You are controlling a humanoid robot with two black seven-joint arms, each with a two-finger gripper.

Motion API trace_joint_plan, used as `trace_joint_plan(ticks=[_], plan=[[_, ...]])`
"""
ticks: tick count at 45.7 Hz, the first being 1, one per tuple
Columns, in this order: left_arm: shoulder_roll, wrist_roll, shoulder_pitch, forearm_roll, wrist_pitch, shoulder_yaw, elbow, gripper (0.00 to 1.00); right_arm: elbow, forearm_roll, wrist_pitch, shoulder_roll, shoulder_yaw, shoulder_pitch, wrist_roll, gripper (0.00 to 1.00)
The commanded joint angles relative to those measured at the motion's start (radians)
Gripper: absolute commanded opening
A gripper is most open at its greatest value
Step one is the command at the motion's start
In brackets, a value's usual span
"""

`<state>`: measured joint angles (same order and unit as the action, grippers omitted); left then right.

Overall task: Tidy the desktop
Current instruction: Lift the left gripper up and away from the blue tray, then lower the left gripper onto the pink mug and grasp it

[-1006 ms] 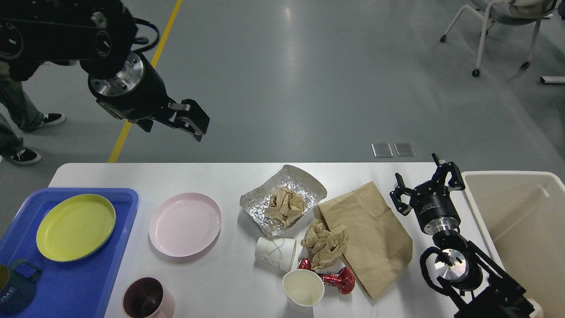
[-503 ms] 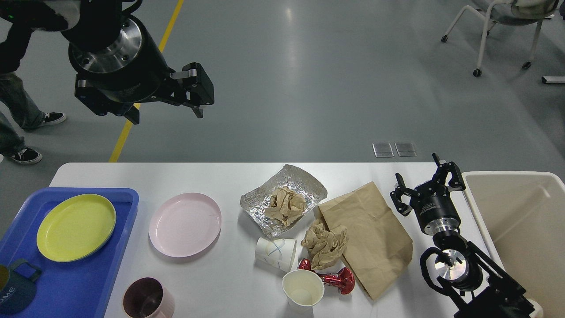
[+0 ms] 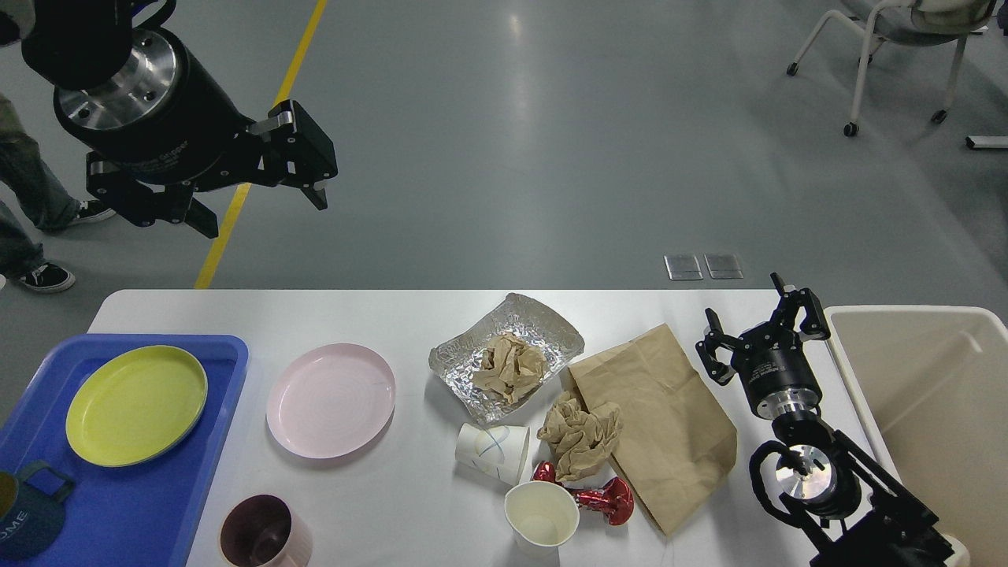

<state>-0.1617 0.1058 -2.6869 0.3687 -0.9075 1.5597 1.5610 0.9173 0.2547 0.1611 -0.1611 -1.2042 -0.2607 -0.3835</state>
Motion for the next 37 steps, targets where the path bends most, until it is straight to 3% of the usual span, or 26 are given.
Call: trace_joint_plan(ticks=[1,12,20,29,37], plan=[[-0.025,-0.009,0.004,-0.140,-0.047,-0.004,-0.007,0.97,0.000,0.000,0.000,0.000,0.000,0.000,0.000,1.00],[-0.029,-0.012,0.036,-0.129,0.016,-0.016,-0.035,0.97,0.000,0.000,0.000,0.000,0.000,0.000,0.000,1.00],[-0.030,-0.008,0.079,-0.132,0.015,-0.023,-0.033,0.97,0.000,0.000,0.000,0.000,0.000,0.000,0.000,1.00],[-0.108,0.005,0.217,-0.145,0.004,-0.055,-0.035,0.97,0.000,-0.002,0.000,0.000,0.000,0.000,0.000,1.00],[-0.165,0.002,0.387,-0.255,0.050,-0.102,-0.035,0.96,0.000,0.000,0.000,0.000,0.000,0.000,0.002,1.00]])
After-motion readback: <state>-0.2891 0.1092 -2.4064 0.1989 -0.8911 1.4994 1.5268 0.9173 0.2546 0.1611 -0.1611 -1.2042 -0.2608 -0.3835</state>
